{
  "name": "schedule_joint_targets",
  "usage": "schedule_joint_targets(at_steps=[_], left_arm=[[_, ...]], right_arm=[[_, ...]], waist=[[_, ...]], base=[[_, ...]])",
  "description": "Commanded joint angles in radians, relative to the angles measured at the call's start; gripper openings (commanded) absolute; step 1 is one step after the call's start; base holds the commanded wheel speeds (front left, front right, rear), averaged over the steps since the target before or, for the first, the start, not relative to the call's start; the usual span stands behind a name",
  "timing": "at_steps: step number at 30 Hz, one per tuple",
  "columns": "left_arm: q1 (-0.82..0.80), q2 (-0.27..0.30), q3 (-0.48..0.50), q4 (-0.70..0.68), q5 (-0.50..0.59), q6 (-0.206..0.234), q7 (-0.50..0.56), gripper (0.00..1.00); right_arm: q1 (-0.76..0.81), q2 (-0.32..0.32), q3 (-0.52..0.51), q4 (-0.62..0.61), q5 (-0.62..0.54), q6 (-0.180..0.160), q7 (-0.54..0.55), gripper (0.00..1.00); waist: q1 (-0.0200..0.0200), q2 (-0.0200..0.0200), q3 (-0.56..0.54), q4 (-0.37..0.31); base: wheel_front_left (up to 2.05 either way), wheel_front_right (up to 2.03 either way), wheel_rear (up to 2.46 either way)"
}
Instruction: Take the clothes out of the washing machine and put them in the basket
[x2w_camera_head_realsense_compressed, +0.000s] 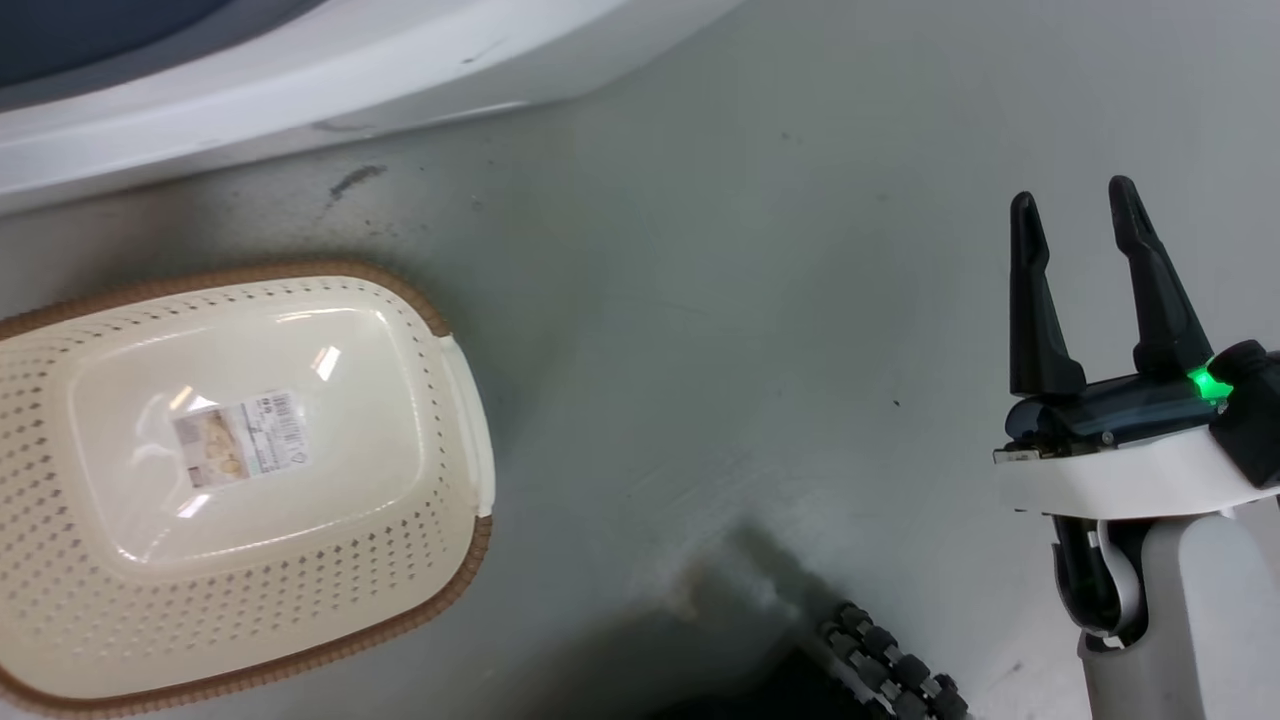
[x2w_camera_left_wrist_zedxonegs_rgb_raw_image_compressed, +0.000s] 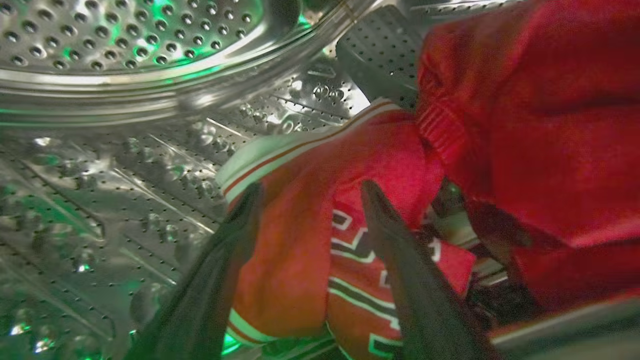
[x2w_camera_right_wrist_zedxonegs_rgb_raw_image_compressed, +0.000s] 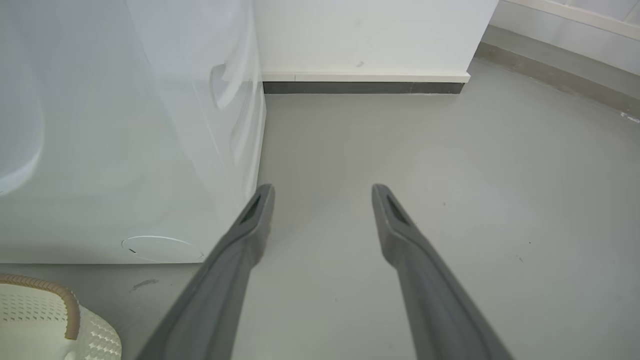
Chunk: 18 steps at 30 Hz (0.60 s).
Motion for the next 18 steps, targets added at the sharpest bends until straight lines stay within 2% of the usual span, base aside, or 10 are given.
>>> schedule_joint_targets(at_steps=[1,6,13,17,18], left_arm=[[-0.042,0.019,-0.019,0.015,-0.033,0.0,0.044,1.0],[-0.156,0.052,-0.073,0.06,-0.157,0.0,0.229,1.0],[-0.216,0.101,-0.148,0.052,-0.23,0.0,0.331,1.0],[-0.209,0.108,-0.182,0.057,-0.285,-0.001,0.392,1.0],[-0.211,0.112,-0.189,0.055,-0.295,-0.001,0.398,0.46]], right_arm=[[-0.019,0.001,0.006,-0.008,0.01,-0.001,-0.002,1.0],[-0.025,0.001,0.034,-0.02,0.031,-0.001,-0.002,1.0],[-0.03,0.001,0.049,-0.033,0.049,-0.001,-0.002,1.0],[-0.025,0.001,0.046,-0.037,0.054,-0.001,-0.002,1.0],[-0.026,0.001,0.048,-0.038,0.056,-0.001,-0.002,1.0]], waist=[[-0.0002,0.0,0.034,-0.029],[-0.0002,0.0,0.075,-0.059],[-0.0002,0.0,0.11,-0.084],[-0.0002,0.0,0.12,-0.082],[-0.0002,0.0,0.121,-0.082]], base=[[0.0,0.0,0.0],[0.0,0.0,0.0],[0.0,0.0,0.0],[0.0,0.0,0.0],[0.0,0.0,0.0]])
